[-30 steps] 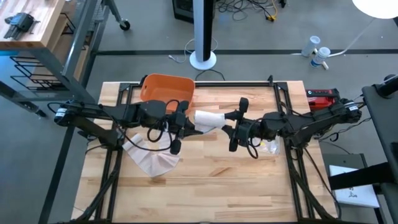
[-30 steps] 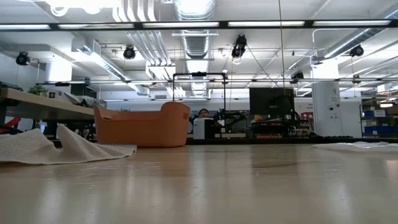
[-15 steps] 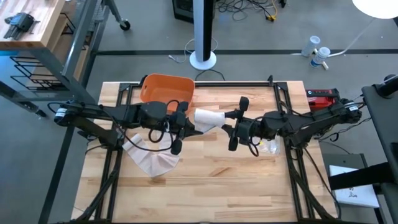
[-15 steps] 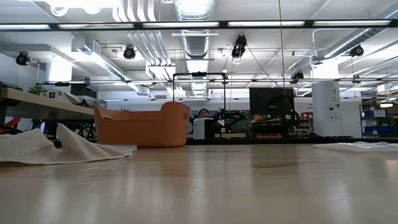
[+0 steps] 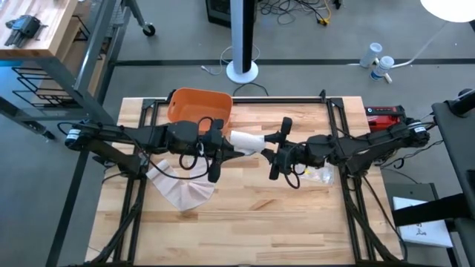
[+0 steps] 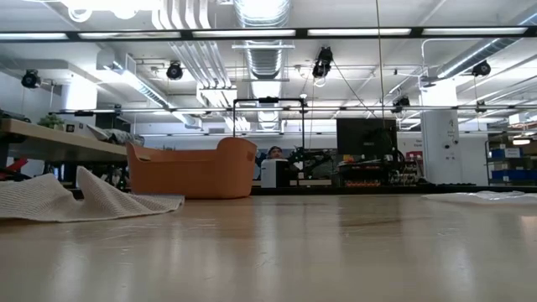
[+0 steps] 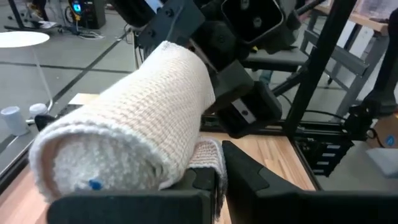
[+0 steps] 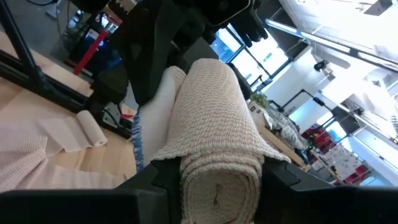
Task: Roll bandage
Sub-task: Roll the right white bandage
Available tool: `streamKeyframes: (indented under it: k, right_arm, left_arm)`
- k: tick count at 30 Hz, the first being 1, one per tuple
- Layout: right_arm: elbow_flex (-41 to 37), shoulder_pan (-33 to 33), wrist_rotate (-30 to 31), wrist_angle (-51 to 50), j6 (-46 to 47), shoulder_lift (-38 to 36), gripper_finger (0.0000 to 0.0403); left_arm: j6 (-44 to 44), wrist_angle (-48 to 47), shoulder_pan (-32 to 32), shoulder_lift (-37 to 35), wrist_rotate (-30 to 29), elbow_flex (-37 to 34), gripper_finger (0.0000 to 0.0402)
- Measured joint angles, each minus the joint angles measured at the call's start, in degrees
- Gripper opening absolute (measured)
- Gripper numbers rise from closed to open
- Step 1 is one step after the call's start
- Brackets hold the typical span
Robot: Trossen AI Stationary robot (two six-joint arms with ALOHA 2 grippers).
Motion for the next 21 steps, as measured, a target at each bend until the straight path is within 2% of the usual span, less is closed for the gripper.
streamKeyframes:
  k: [13,21]
  right_arm:
    - [-0.13,0.22,-2.28,-1.93,1.14,-3.19,0.0121]
    - [-0.15,0.26,-0.66,-2.92,1.01,-3.33,0.0121]
  left_arm:
    - [-1.18,1.52,0.09,-0.31,3.55,-0.53,0.0002]
    - [-1.66,1.65,0.09,-0.31,3.61,-0.61,0.0001]
